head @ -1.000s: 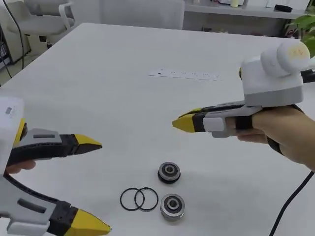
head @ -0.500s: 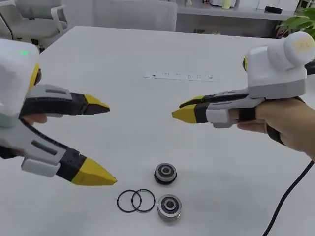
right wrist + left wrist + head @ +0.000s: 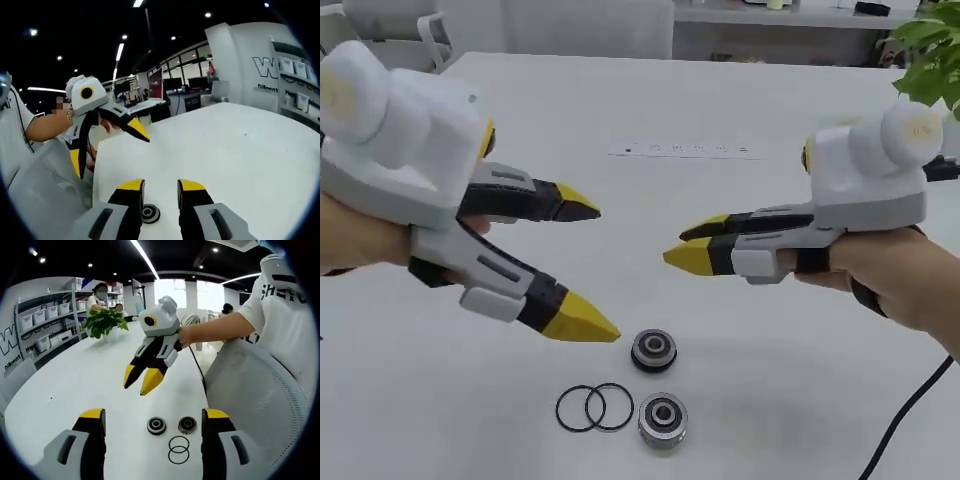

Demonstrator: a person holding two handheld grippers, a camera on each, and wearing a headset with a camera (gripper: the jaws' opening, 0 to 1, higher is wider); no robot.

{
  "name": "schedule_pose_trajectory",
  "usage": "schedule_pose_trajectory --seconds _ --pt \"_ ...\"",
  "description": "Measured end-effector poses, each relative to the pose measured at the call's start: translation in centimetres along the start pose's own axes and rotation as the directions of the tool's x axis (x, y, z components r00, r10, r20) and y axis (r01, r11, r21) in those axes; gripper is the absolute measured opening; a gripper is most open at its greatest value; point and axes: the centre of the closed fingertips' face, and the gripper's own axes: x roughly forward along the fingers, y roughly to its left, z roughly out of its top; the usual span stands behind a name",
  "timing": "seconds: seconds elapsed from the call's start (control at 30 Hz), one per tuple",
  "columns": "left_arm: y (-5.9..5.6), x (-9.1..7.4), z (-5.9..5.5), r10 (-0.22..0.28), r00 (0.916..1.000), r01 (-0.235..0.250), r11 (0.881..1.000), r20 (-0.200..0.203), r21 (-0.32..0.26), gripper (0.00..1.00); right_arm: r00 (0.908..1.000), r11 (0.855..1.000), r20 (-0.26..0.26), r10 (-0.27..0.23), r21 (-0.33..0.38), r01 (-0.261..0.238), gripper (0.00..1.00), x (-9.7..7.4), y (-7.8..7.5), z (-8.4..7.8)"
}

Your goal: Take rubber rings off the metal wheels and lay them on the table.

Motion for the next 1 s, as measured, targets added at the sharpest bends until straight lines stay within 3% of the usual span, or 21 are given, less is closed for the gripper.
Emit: schedule_pose_trajectory --seconds 0.1,0.2,0.43,0.53,0.6,0.73,1.0 --pt "0.3 1.2 -0.4 0.022 0.9996 -0.022 1.0 0.02 0.008 0.72 0.9992 0.999 -0.04 0.007 -0.037 -0.008 0.24 0.3 0.1 -1.2" --pt "0.4 2.0 -1.3 0.045 0.9989 -0.045 0.999 0.012 0.018 0.65 0.9975 0.999 -0.069 0.016 -0.044 -0.019 0.23 0.5 0.2 -2.3" --pt "0.2 3.6 -3.3 0.074 0.9969 -0.075 0.997 0.025 0.016 0.52 0.9844 0.996 -0.169 0.05 -0.07 -0.062 0.22 1.1 1.0 -5.3" --pt "-0.2 4.1 -4.3 0.046 0.9989 -0.046 0.999 -0.002 0.015 0.45 0.9775 0.994 -0.202 0.059 -0.077 -0.076 0.22 1.3 1.1 -6.4" --pt "-0.2 4.2 -4.4 0.045 0.999 -0.045 0.999 -0.003 0.018 0.42 0.975 0.994 -0.214 0.059 -0.08 -0.078 0.22 1.3 1.1 -6.8" --pt "0.7 4.8 -3.9 0.063 0.9972 -0.062 0.998 0.04 -0.027 0.35 0.965 0.992 -0.254 0.066 -0.085 -0.091 0.22 1.4 1.2 -8.2" --pt "-0.1 6.7 -5.0 0.013 0.9999 -0.013 1.0 -0.004 0.018 0.26 0.952 0.99 -0.296 0.078 -0.09 -0.11 0.2 1.6 1.4 -9.8"
